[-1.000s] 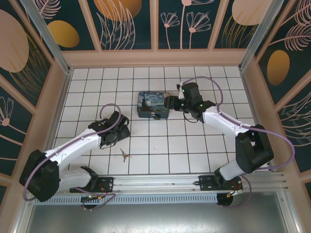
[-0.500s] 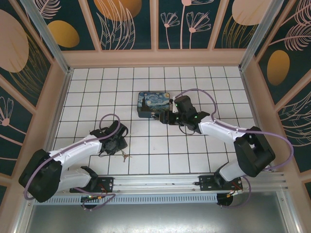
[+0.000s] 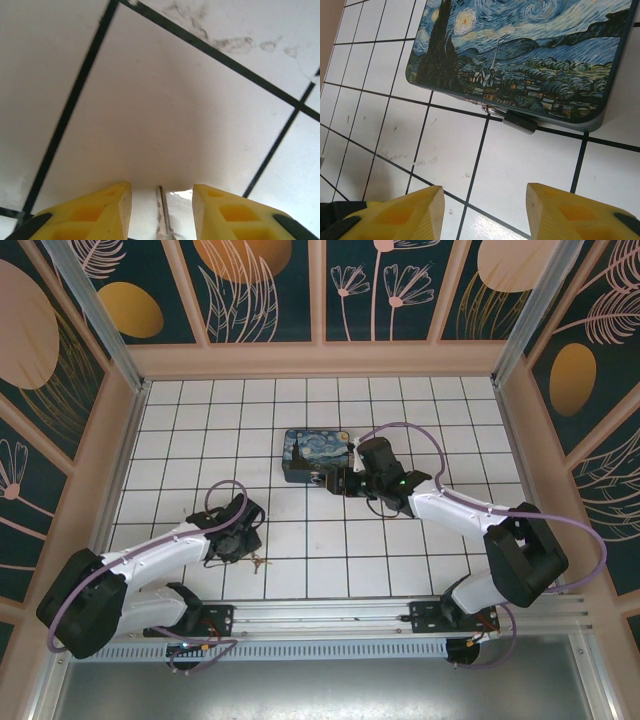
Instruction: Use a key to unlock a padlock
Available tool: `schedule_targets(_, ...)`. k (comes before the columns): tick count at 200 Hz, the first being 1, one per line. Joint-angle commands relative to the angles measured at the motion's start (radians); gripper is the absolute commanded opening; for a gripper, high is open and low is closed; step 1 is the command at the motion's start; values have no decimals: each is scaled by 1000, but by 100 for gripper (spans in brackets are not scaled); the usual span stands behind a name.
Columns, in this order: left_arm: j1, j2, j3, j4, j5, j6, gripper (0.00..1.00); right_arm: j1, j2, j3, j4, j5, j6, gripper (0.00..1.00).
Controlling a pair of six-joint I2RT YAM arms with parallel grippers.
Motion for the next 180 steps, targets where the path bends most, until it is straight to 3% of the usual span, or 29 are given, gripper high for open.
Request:
schedule_targets(1, -27, -5, -16, -1, 66, -49, 37, 17, 10, 3, 41, 20, 15, 47)
schedule_targets(48, -28, 12, -16, -9, 50, -60, 32, 24, 15, 9, 38, 20, 4, 47)
schedule_targets(75, -28, 23, -15, 2, 45, -63, 23, 27, 0, 7, 30, 26, -5, 46)
schedule_targets(180, -25, 59, -2, 39, 47, -60, 7, 140, 22, 83, -67, 138, -72, 46)
